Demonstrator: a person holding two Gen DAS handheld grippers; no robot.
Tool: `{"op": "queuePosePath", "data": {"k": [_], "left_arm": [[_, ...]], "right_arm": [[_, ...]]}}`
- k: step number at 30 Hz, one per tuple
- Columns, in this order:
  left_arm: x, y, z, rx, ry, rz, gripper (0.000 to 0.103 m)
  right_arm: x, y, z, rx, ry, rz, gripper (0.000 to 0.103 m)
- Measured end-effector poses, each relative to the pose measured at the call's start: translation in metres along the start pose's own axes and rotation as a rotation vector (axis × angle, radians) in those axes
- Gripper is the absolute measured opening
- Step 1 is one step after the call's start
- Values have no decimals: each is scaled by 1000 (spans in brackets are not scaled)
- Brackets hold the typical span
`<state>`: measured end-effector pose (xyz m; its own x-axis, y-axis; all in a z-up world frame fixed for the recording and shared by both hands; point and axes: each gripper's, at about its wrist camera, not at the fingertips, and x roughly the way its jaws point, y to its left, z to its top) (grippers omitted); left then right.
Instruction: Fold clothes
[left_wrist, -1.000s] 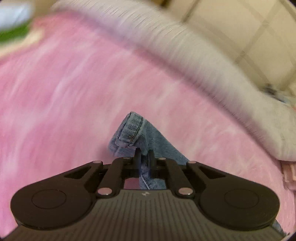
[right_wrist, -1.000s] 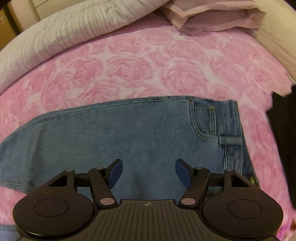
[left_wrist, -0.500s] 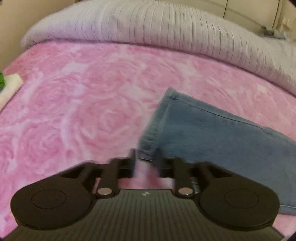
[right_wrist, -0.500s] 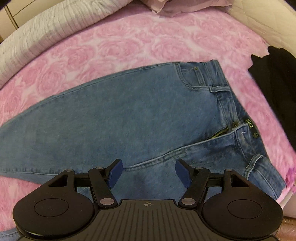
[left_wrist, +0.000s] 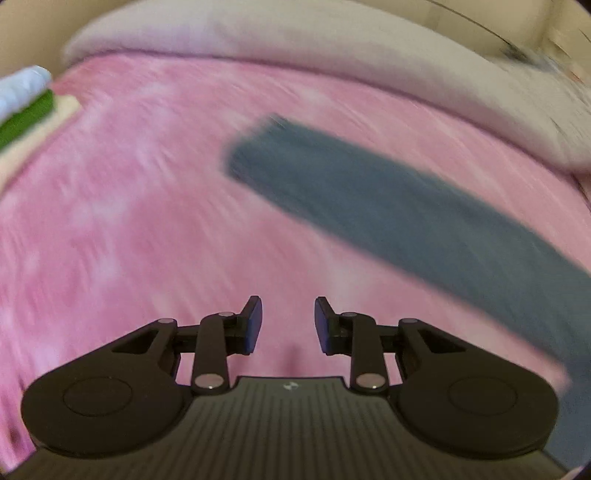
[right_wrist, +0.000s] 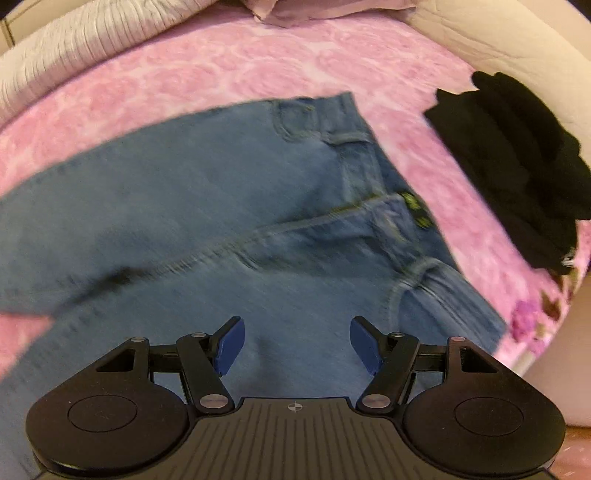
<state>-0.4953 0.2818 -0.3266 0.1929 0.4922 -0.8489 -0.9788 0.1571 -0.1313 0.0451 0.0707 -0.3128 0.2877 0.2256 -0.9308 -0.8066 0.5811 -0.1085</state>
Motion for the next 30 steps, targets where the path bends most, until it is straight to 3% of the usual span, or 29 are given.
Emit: {"op": "queuePosePath", "data": {"k": [4,8,11,16,20,23,30], "left_arm": [[-32,-50,-71,-22,77,-87,25],[-54,-102,-120,3,121,-86,23],[-73,-150,-141,72,142,-85,22],[-111,-239,-163,150,145,-88,22],[-122,-304,-176,189,148,-151,22],[-118,-344,-179,252,152,-185,22],[-71,-389,-156,343,143,-211,22]], "right_arm": [[8,-24,-29,-97,-20,-12,67],[15,-63,-56,-140,22,35,67],[0,-109,-72,-134,1,100,67],[-31,-198,-81,-79,-55,209,67],[-47,-250,-71,-59,-98,330,62],[-44,-261,-56,-91,-104,401,45],[-1,-224,-10,-205,-123,491,40]]}}
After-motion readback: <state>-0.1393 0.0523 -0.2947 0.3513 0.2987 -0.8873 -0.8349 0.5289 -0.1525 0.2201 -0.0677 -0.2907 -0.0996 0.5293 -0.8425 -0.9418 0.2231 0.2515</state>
